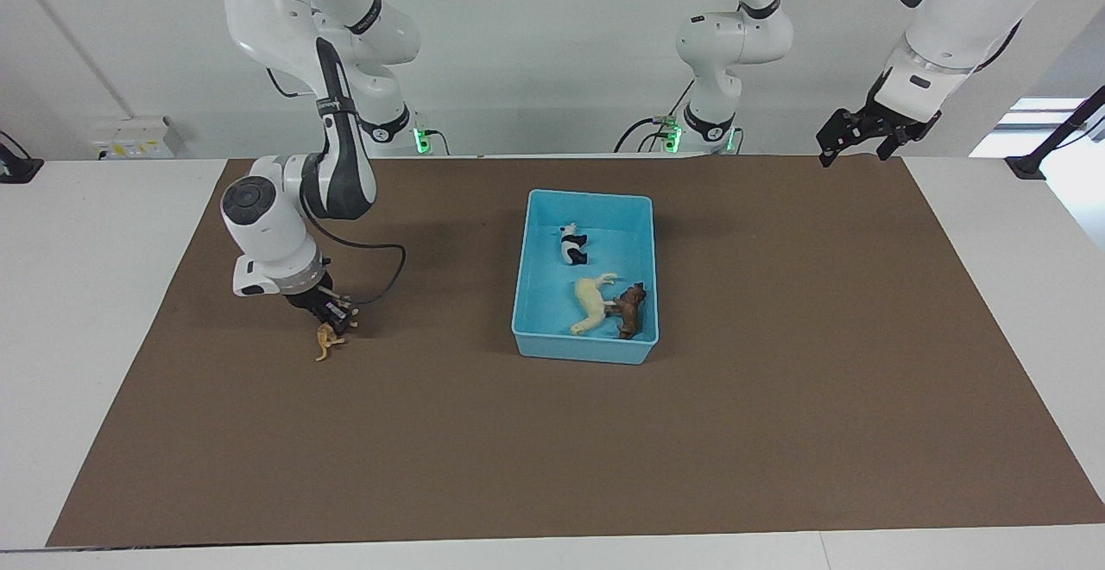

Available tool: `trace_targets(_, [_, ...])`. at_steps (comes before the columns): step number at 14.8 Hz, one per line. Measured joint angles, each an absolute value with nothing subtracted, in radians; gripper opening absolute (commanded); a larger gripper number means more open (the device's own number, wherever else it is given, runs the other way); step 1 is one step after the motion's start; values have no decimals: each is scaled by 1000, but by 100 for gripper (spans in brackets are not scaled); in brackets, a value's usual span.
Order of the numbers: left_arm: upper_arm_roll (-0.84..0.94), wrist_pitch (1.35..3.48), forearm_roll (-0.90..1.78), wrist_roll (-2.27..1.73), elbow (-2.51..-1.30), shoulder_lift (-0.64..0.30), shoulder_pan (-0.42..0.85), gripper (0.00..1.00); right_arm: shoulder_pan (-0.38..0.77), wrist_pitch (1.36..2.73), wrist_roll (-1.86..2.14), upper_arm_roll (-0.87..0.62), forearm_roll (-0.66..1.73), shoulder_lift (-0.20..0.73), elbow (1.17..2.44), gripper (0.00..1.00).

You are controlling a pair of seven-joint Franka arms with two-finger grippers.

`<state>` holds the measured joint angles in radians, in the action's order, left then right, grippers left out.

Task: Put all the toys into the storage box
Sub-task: 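Place the horse in the box with the left gripper and withdraw, then lower the deer into the box with the right gripper and release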

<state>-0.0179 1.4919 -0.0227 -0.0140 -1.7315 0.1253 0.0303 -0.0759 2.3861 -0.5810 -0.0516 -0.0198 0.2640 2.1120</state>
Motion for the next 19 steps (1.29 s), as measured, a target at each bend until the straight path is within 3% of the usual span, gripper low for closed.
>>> trace_targets(3, [-28,1453,-24,7,-1664,84,27,100,-74,2345,-577,-53,-20,263,2084,0])
trace_targets(7, [-25,1405,-24,10,-1520,-56,25,100,-2,2069,-688,-66,-17,251,1864,0])
trace_targets(11, [-24,1375,-24,14,-1514,-72,24,100,270,1845,-1055,-75,33,271,1590,0])
trace_targets(14, [-24,1374,-24,14,-1549,-51,20,100,473,1867,-1232,-75,39,327,1511,0])
trace_targets(15, [-24,1375,-24,14,-1558,-47,20,100,518,1877,-1261,-74,39,347,1499,5])
trace_targets(16, [-22,1382,-22,14,-1568,-41,20,100,546,1884,-1277,-73,39,366,1487,59])
trace_targets(17, [-21,1395,-11,14,-1578,-34,20,100,559,1887,-1281,-73,39,382,1478,100])
trace_targets(19, [-21,1423,23,16,-1585,-26,20,100,559,1886,-1281,-69,38,399,1465,100])
